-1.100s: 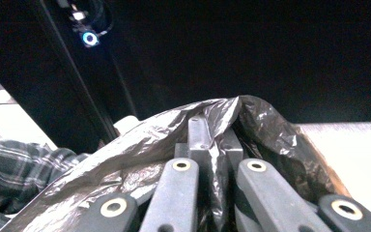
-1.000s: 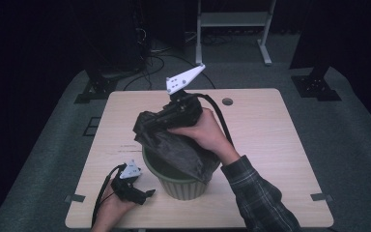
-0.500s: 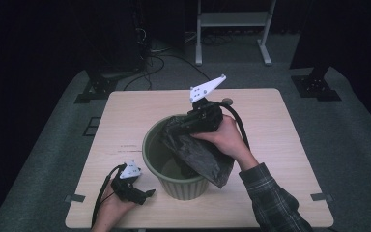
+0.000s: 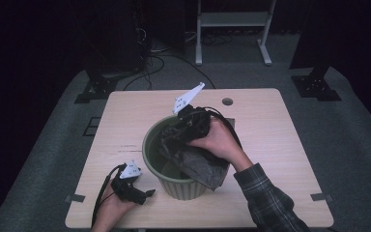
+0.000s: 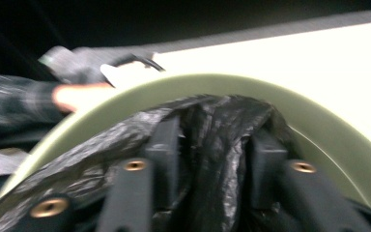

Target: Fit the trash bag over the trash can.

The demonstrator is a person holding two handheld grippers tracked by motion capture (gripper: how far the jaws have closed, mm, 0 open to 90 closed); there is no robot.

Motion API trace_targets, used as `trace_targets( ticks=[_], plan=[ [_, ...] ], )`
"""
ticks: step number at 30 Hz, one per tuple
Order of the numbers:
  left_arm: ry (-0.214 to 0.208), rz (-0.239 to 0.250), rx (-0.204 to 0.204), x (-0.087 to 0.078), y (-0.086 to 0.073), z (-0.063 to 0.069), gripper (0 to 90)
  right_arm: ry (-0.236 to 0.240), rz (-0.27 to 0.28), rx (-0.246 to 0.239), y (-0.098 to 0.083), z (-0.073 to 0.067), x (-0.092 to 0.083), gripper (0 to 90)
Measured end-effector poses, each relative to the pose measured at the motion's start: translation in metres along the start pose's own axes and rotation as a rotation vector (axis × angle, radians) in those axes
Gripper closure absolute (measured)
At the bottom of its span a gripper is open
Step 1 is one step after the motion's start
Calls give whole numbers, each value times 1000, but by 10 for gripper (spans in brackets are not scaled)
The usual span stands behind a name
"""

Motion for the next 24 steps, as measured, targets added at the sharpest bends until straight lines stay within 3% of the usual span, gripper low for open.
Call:
trace_targets(
  ticks=[5,12,16,21,24],
  plan=[
    [0,0,0,0,0,0,0,-59,-36,-3,0,0,-6,393],
    [0,0,0,0,0,0,0,-110,-45,3,0,0,-24,238],
    [0,0,0,0,0,0,0,-116,-40,9,-1,0,-33,200],
    [-8,0,2,-1,0,0,0,-128,4,6,1,-3,-48,186],
    [-14,-1,-20,-4,1,-2,0,-139,34,8,2,-5,-58,185]
  ],
)
Point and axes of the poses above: each handheld gripper's, and its own axes: x roughly forward along the jaws, y roughly out of its top, z roughly to its right, the point moved 3 cm from there along x, roughly forward along the jaws, and after that the axes turned 13 degrees about z, right-handed, at the moved point
